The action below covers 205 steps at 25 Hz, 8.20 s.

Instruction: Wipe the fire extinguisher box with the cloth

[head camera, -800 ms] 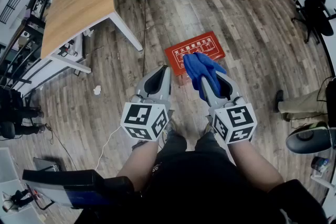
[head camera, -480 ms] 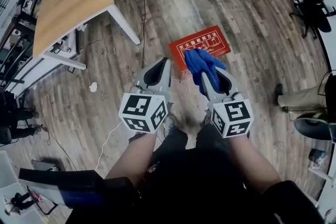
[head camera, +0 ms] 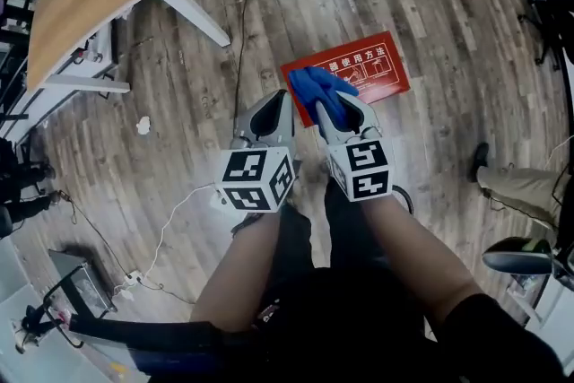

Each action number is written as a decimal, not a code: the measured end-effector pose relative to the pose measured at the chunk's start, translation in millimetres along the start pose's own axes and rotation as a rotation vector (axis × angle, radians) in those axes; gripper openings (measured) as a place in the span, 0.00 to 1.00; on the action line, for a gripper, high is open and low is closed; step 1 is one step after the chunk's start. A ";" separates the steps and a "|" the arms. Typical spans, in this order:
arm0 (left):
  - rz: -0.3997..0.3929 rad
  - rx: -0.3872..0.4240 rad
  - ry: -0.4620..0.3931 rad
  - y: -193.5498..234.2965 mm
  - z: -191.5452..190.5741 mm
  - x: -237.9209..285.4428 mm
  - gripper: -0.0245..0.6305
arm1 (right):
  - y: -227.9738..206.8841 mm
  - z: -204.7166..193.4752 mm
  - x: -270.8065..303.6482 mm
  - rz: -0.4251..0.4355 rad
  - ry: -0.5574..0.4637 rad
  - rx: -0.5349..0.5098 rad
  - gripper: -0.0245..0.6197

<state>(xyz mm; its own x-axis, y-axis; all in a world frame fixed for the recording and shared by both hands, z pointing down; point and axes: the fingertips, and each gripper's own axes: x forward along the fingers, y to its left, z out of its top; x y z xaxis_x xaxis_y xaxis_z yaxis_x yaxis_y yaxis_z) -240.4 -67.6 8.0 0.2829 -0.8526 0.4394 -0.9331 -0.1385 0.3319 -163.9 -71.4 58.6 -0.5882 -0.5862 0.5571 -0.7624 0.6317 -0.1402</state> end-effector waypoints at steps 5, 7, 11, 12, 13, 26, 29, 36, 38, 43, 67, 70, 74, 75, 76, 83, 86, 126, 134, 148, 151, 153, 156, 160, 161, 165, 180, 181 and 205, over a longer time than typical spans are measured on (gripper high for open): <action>0.121 -0.054 0.004 48.7 -29.0 58.5 0.04 | -16.8 -40.2 92.9 0.080 0.095 -0.053 0.23; 0.152 -0.076 0.010 68.0 -41.9 76.5 0.04 | -20.2 -54.1 122.9 0.098 0.117 -0.062 0.23; 0.194 -0.094 0.031 87.3 -65.7 93.2 0.04 | -21.3 -78.7 154.5 0.123 0.153 -0.078 0.23; 0.200 -0.098 0.036 88.9 -69.9 95.3 0.04 | -21.8 -82.6 158.8 0.128 0.161 -0.083 0.23; 0.204 -0.101 0.040 89.9 -73.1 97.6 0.04 | -22.7 -85.7 162.6 0.131 0.168 -0.087 0.23; 0.196 -0.107 0.084 79.8 -97.9 127.5 0.04 | -49.3 -107.6 176.6 0.116 0.213 -0.141 0.23; 0.172 -0.096 0.095 67.4 -100.0 142.5 0.04 | -71.0 -109.1 173.2 0.089 0.212 -0.127 0.23; 0.086 -0.060 0.131 24.4 -98.6 196.5 0.04 | -151.5 -105.4 158.5 -0.017 0.193 -0.057 0.23; 0.053 -0.046 0.144 6.2 -98.0 216.2 0.04 | -179.2 -105.4 153.0 -0.049 0.189 -0.033 0.23; -0.031 -0.015 0.172 -39.7 -96.8 262.4 0.04 | -248.4 -105.2 136.3 -0.139 0.179 0.028 0.23; -0.162 0.038 0.230 -88.8 -118.3 285.1 0.04 | -284.1 -150.0 80.9 -0.251 0.189 0.092 0.23; -0.159 0.031 0.229 -78.2 -126.7 265.5 0.04 | -258.3 -154.5 79.8 -0.239 0.187 0.090 0.23; -0.147 0.020 0.224 -56.7 -134.7 238.4 0.04 | -215.8 -157.8 84.0 -0.212 0.185 0.080 0.23; -0.143 0.017 0.221 -50.4 -136.2 231.3 0.04 | -203.6 -158.7 85.7 -0.202 0.185 0.077 0.23; -0.137 0.014 0.219 -43.8 -137.7 224.0 0.04 | -191.2 -159.7 87.6 -0.192 0.185 0.074 0.23; -0.095 -0.005 0.208 7.0 -150.4 168.1 0.04 | -103.9 -166.5 100.6 -0.131 0.181 0.058 0.23; -0.073 -0.016 0.205 28.8 -156.1 147.4 0.04 | -71.4 -167.9 106.1 -0.104 0.177 0.046 0.23; -0.094 0.054 0.034 -174.1 -192.7 186.8 0.04 | -300.1 -216.2 4.9 -0.205 0.031 0.016 0.23; -0.128 0.095 -0.006 -174.7 -218.5 185.5 0.04 | -294.3 -230.8 -0.2 -0.226 -0.049 0.002 0.23; -0.288 0.143 -0.128 -133.9 -250.7 140.8 0.04 | -207.4 -254.3 17.8 -0.277 -0.291 0.033 0.24; -0.268 0.152 -0.173 -112.4 -252.5 121.6 0.04 | -158.9 -249.2 30.4 -0.230 -0.319 0.000 0.24; -0.243 0.153 -0.192 -93.2 -258.0 113.4 0.04 | -125.9 -246.2 39.0 -0.190 -0.339 -0.037 0.24; -0.168 0.124 -0.233 -57.9 -262.5 99.0 0.04 | -83.4 -249.7 50.2 -0.123 -0.356 -0.063 0.24; -0.068 0.123 -0.297 -27.0 -263.5 77.3 0.04 | -51.6 -259.0 58.2 -0.046 -0.363 -0.068 0.24; -0.050 0.126 -0.308 -22.0 -263.8 72.4 0.04 | -46.1 -259.9 59.7 -0.029 -0.367 -0.077 0.24; 0.003 0.148 -0.340 -10.7 -268.5 57.4 0.04 | -25.6 -265.4 65.9 0.044 -0.398 -0.117 0.24; -0.099 0.261 -0.355 -44.8 -280.1 97.6 0.04 | -42.6 -299.1 89.1 0.135 -0.457 -0.223 0.24; -0.103 0.262 -0.355 -48.5 -281.7 102.5 0.04 | -49.8 -302.1 89.7 0.129 -0.456 -0.225 0.24; -0.242 0.325 -0.275 -141.7 -370.9 241.0 0.04 | -291.3 -340.8 67.9 -0.203 -0.569 -0.146 0.24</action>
<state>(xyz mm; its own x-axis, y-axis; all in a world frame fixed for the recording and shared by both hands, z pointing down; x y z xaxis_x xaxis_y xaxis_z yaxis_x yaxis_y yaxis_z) 42.3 -66.6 376.5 0.4720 -0.8719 0.1303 -0.8812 -0.4620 0.1000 110.1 -122.4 416.2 -0.5175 -0.8551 0.0314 -0.8531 0.5185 0.0584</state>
